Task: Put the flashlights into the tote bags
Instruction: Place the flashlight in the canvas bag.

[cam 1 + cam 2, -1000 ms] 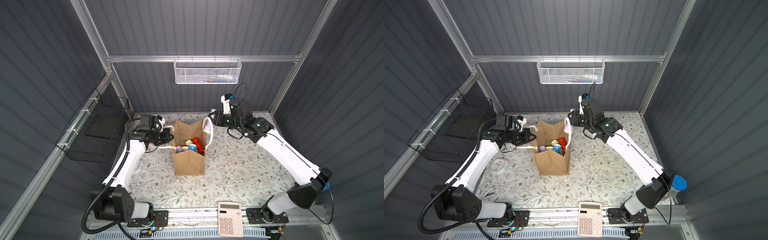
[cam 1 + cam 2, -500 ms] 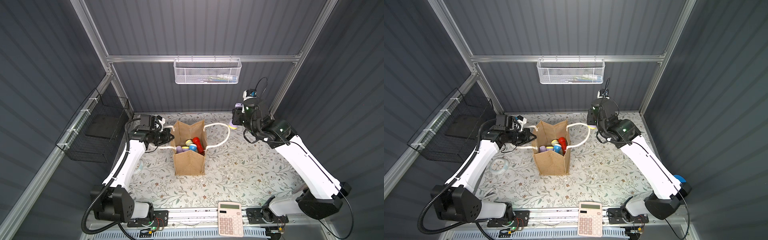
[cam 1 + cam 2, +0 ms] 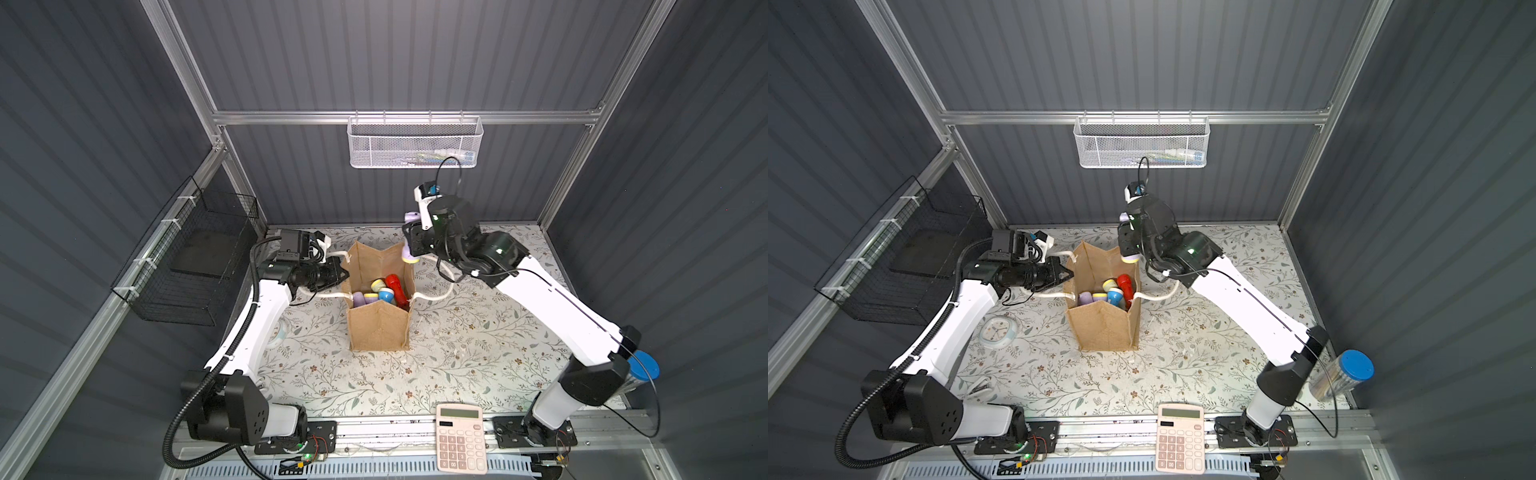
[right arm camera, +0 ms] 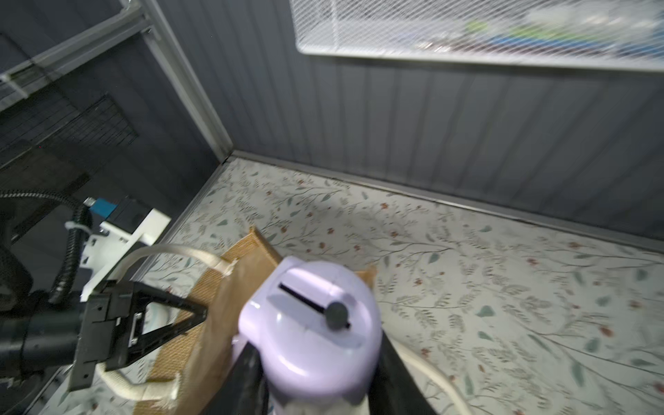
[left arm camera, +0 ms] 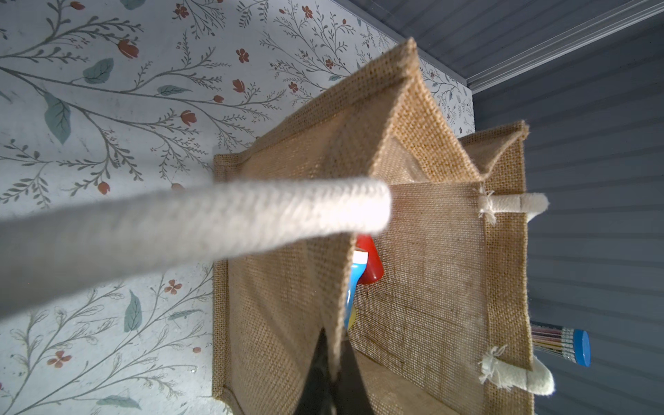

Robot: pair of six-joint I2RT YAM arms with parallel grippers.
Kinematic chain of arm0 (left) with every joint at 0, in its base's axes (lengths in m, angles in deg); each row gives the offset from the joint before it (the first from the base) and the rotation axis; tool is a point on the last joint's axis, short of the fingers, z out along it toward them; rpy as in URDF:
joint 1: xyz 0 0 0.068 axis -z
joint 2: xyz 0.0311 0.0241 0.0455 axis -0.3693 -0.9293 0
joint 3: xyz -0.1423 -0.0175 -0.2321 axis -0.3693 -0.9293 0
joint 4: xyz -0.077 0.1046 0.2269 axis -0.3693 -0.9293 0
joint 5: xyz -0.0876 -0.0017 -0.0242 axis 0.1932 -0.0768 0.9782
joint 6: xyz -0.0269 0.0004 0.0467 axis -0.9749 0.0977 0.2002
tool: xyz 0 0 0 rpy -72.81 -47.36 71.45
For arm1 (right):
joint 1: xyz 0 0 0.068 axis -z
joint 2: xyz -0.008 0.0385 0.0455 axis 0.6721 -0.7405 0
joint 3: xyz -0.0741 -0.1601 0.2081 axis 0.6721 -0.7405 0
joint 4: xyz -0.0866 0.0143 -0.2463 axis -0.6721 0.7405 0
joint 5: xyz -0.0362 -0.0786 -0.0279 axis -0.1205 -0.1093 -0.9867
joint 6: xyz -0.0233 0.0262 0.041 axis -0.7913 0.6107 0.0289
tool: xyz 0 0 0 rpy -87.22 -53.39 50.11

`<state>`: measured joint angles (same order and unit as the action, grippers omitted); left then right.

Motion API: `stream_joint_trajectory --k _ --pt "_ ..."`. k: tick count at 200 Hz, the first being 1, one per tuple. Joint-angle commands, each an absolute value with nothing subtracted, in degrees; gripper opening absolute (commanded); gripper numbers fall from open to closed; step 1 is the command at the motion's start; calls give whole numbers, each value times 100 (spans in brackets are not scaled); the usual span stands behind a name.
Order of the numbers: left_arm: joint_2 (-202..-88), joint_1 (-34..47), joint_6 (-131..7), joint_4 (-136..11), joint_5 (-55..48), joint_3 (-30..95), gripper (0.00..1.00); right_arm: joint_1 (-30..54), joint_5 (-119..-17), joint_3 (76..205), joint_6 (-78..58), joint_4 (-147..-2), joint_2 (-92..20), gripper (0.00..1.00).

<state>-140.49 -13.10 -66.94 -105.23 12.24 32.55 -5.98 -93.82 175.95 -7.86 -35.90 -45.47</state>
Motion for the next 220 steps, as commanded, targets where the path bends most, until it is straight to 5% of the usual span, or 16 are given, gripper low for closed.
stream_joint_trajectory --k 1,50,119,220 --pt "-13822 -1280 -6740 -10390 1442 3384 0 -603 -8079 17733 -214 -3840 -4979 5" --pt "-13885 -1280 -6768 -10305 1479 3287 0 -610 -6759 17342 523 -4008 -5543 5" --pt "-13940 -1280 -6834 -10199 1523 3251 0 -602 -6727 16522 863 -3940 -5966 9" --pt "-13959 -1280 -6843 -10189 1523 3213 0 -603 -5757 17247 1138 -4309 -7084 20"
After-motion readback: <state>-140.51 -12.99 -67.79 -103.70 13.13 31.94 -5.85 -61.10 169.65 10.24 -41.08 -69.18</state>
